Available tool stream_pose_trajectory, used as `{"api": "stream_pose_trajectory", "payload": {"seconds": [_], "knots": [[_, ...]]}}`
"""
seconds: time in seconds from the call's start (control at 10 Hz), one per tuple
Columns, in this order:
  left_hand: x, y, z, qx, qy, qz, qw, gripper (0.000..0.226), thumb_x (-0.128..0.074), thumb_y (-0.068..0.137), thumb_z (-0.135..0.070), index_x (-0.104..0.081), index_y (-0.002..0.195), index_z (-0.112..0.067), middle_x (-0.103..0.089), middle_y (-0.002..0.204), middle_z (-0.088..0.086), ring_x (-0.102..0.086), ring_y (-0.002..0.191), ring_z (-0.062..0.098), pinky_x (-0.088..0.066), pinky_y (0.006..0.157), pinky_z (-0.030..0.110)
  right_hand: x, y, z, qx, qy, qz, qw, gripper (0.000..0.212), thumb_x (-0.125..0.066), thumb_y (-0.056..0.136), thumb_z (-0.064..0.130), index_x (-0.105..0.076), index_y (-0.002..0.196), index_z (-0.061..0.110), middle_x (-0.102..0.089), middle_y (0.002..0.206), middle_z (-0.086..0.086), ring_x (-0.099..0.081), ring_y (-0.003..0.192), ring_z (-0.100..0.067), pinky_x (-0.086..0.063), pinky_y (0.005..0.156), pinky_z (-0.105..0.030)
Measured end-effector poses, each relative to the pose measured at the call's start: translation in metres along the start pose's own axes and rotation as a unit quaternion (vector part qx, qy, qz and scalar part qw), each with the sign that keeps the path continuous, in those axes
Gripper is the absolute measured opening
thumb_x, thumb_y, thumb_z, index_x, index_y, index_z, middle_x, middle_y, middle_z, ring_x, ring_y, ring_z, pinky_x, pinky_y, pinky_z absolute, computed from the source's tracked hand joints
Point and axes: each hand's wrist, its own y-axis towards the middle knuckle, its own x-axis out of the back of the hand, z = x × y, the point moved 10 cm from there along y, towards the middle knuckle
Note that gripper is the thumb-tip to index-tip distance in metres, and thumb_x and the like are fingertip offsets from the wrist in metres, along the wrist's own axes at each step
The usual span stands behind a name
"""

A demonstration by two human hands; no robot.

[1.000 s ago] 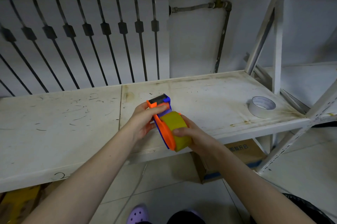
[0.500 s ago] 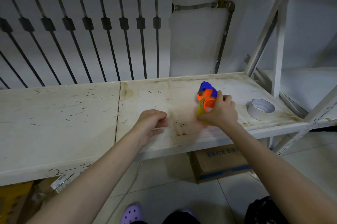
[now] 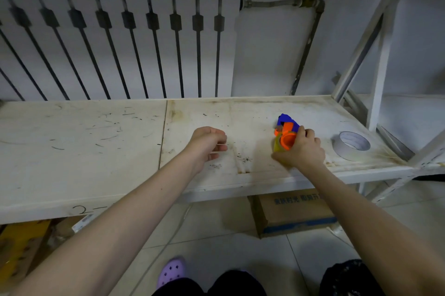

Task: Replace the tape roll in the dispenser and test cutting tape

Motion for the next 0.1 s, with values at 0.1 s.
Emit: {"api": "stream_pose_trajectory", "payload": {"seconds": [0.1], "knots": [[0.0021, -0.0087, -0.0142, -0.018, 0.004, -0.006, 1.0, 0.014, -0.052, 0.086, -0.004, -0.056, 0.079, -0.015, -0.06, 0.078, 0.002, -0.061, 0.064, 0.013, -0.043, 0.063, 0.028, 0.0028, -0.0051, 0.0079, 0.009, -0.012, 0.001, 1.0, 0.131, -0.075, 0.051, 0.072, -0.006, 0.147, 0.015, -0.023, 0.15, -0.013, -0.024, 0.139, -0.033, -0.028, 0.108, -0.054]]}}
